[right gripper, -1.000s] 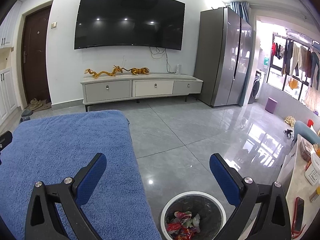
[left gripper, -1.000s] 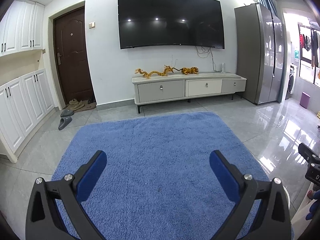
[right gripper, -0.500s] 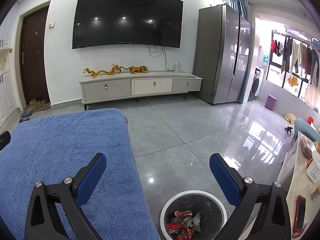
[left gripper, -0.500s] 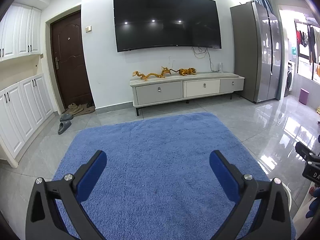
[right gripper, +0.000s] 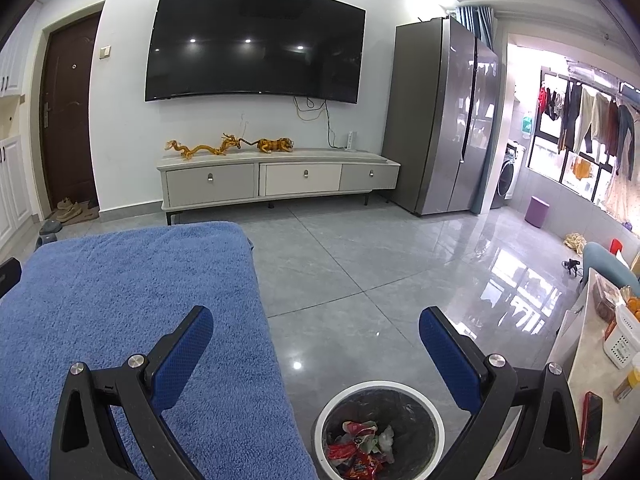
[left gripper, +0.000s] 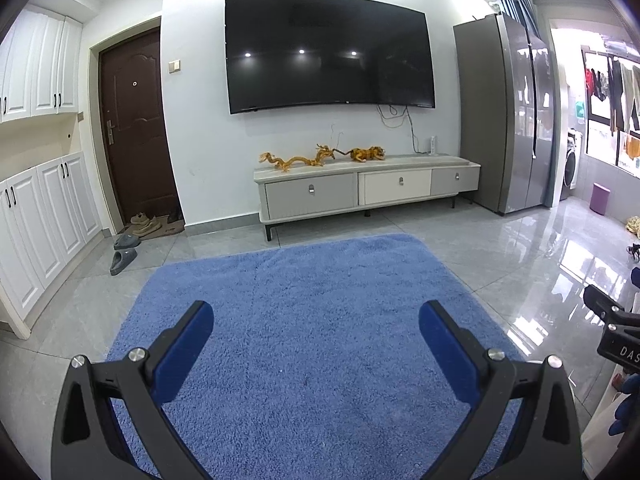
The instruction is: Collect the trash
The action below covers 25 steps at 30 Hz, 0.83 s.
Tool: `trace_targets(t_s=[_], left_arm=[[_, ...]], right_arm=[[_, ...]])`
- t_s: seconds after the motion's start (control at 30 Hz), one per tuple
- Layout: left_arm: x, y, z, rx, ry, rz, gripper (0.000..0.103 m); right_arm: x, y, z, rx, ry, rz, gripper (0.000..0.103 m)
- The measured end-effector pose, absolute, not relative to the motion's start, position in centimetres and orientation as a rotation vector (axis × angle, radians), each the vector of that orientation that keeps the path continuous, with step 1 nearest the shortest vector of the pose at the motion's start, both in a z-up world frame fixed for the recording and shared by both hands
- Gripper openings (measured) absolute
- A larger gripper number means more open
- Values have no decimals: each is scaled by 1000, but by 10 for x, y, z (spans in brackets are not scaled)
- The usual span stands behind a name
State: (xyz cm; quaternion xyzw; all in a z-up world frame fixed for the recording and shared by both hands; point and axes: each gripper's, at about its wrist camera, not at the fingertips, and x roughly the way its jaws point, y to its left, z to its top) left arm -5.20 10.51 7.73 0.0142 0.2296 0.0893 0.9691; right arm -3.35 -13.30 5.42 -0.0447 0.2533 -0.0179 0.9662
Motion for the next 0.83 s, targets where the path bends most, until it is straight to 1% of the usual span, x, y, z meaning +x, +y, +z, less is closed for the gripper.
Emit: trace_targets(t_s=[0.83], left_arm=[[-68,111,78,8,473,201,103]], right_arm=[[-48,-124,53,-110,498,-34,103]])
